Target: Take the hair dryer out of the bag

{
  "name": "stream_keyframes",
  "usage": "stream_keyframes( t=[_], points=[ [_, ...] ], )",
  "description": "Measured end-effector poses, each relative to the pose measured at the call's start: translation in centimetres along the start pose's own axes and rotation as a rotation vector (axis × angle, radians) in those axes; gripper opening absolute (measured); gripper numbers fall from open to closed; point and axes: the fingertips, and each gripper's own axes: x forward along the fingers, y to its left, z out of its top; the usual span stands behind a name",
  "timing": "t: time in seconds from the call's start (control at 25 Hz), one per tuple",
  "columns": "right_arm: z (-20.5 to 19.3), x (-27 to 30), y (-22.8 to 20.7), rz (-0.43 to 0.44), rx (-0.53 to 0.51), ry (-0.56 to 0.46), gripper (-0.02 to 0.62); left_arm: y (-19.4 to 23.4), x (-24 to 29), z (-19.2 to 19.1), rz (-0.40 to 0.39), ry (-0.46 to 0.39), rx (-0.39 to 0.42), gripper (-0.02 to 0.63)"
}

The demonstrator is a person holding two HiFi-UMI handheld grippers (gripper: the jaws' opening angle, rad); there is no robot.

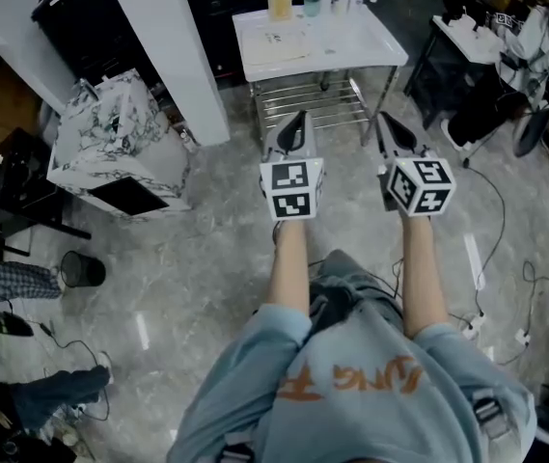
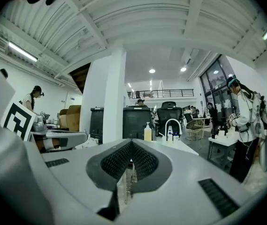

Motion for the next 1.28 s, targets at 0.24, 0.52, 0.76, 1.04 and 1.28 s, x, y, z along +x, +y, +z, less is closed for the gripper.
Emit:
stream_keyframes(
  t=[0.24, 0.52, 0.76, 1.04, 1.28],
  points=[
    [-0.4, 2.6, -0.6, 0.020, -0.010, 0.021, -0.002, 1.7, 1.8, -1.0, 0.011, 0.011, -0.018, 0.003],
    [-2.5, 9.2, -1.3, 0.069, 0.032, 0.024, -0.002, 6.4, 5.8, -2.8, 0.068, 0.045, -0.005, 0.003],
    [-4.2, 16.3, -4.5, 0.128, 0.053, 0.084, -0.002, 8.5, 11.7, -5.1, 0.121, 0.098, -0.034, 0.003],
    [-8.4, 25.6, -7.6, 0.162, 0.097, 0.190, -0.002, 12.3, 18.9, -10.8, 0.165, 0.240, -0.087, 0.003],
    [-11.6, 33.4, -13.2, 0.161, 0.138, 0.237, -0.002, 13.4, 27.7, -14.3, 0.151, 0.331, -0.082, 0.003]
  ],
)
